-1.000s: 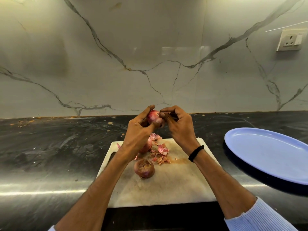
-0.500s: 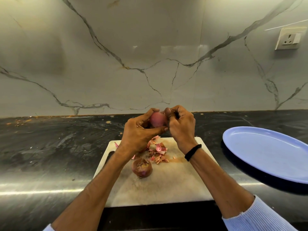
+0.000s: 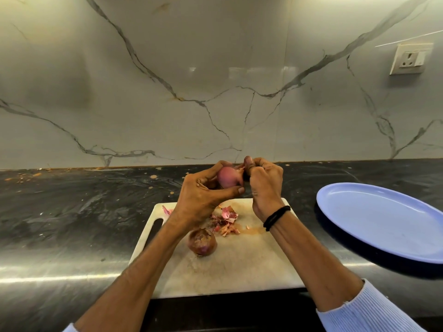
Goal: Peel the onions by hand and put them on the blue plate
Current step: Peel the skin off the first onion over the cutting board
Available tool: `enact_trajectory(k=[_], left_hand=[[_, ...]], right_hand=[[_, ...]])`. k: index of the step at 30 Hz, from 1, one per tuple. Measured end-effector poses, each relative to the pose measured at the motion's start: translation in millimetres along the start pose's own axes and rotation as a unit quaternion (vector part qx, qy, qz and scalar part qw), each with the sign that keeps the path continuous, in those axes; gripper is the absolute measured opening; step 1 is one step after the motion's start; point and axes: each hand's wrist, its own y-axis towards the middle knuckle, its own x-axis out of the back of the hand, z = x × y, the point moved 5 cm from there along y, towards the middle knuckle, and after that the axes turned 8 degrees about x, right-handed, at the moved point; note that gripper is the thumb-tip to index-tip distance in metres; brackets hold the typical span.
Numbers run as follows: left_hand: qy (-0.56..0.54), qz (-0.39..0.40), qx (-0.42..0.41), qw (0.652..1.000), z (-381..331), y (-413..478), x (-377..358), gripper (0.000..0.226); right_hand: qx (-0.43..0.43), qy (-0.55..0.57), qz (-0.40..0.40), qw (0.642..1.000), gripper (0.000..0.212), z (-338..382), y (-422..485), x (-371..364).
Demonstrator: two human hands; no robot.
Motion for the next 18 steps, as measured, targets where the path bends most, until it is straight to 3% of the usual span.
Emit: enact_trajectory(k=[5,9,14,18], left_hand=[[-0.059,0.001,0.022,0.998,0,0,2,0.048],[-0.108,-0.02,0.014,0.994,-2,2,8,0.05],[-0.067,-0.067,-0.015,0.995,1,7,17,0.068],[-0.019,-0.095,-0.037,0.995,1,7,19,0.071]], right_hand=[[-0.06,0.154,0.013,0.986,0.031,1,-4,-3],[-0.163,0.319,-0.008,0.934,0.023,-1,1,1],[-0.089,0.187,0.045,0.977,0.007,1,7,2],[-0.03,0.078,0.102,0.991,0.02,2,7,0]])
